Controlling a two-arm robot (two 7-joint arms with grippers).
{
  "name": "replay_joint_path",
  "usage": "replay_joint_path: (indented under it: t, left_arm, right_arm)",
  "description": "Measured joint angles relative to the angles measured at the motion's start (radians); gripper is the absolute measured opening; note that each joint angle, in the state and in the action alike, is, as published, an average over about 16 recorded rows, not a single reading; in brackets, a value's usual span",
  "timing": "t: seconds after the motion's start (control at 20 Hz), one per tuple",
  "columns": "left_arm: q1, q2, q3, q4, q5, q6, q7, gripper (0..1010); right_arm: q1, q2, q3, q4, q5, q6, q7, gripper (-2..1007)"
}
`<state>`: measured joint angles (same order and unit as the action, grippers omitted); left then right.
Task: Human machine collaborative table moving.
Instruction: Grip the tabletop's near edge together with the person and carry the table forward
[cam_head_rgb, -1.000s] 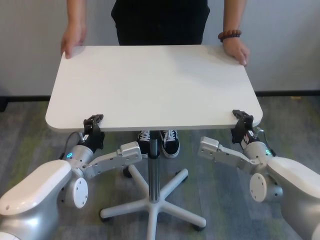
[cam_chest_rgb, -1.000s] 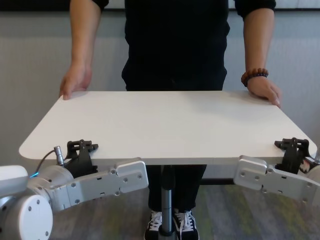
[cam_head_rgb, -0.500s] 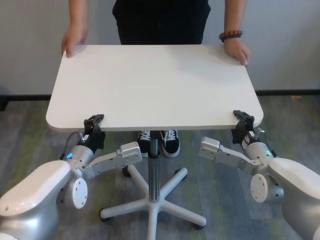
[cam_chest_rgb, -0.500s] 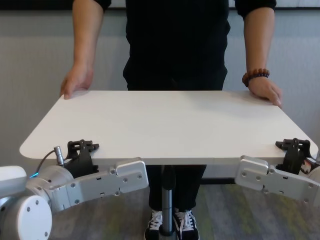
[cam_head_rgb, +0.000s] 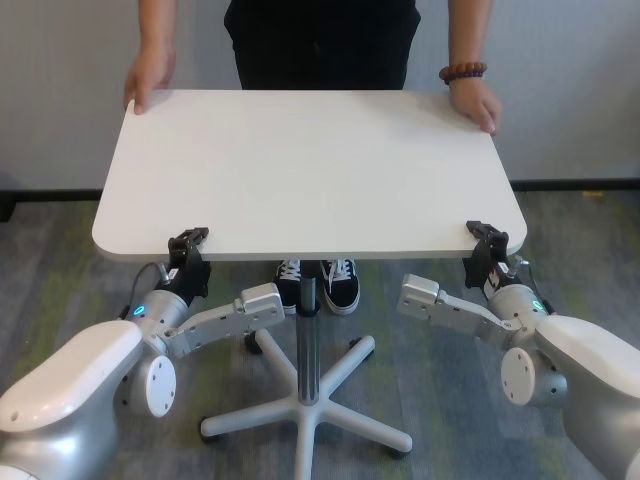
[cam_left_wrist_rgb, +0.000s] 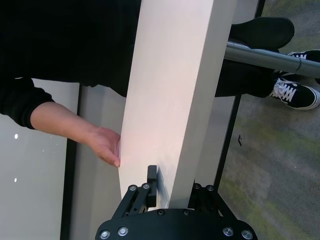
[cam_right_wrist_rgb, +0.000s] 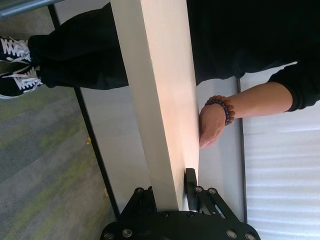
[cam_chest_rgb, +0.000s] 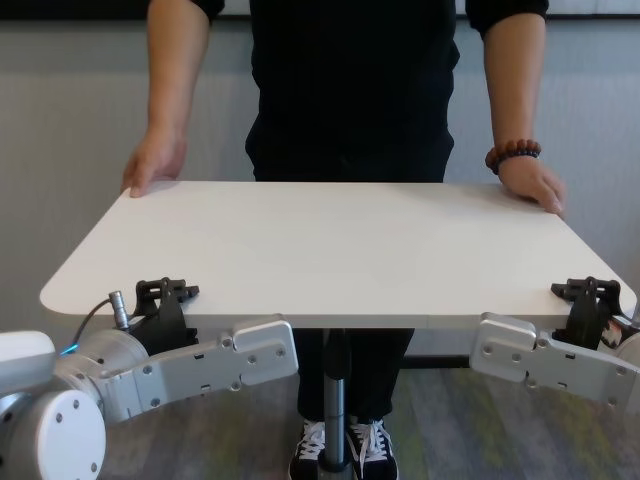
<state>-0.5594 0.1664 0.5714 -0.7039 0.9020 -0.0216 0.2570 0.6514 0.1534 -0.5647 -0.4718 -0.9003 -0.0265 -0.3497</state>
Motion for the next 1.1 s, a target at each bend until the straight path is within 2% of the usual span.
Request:
replay_joint_path:
  t: [0.7, 1.1]
  left_arm:
    - [0.001, 0.0, -0.001, -0.001, 0.002, 0.004, -0.001, 321]
    - [0.001, 0.0, -0.001, -0.001, 0.002, 0.005, -0.002, 416]
  right_arm:
    - [0.001, -0.001, -0.001, 0.001, -0.002, 0.002, 0.0, 228]
    - [0.002, -0.001, -0.001, 0.001, -0.003, 0.003, 0.0, 259]
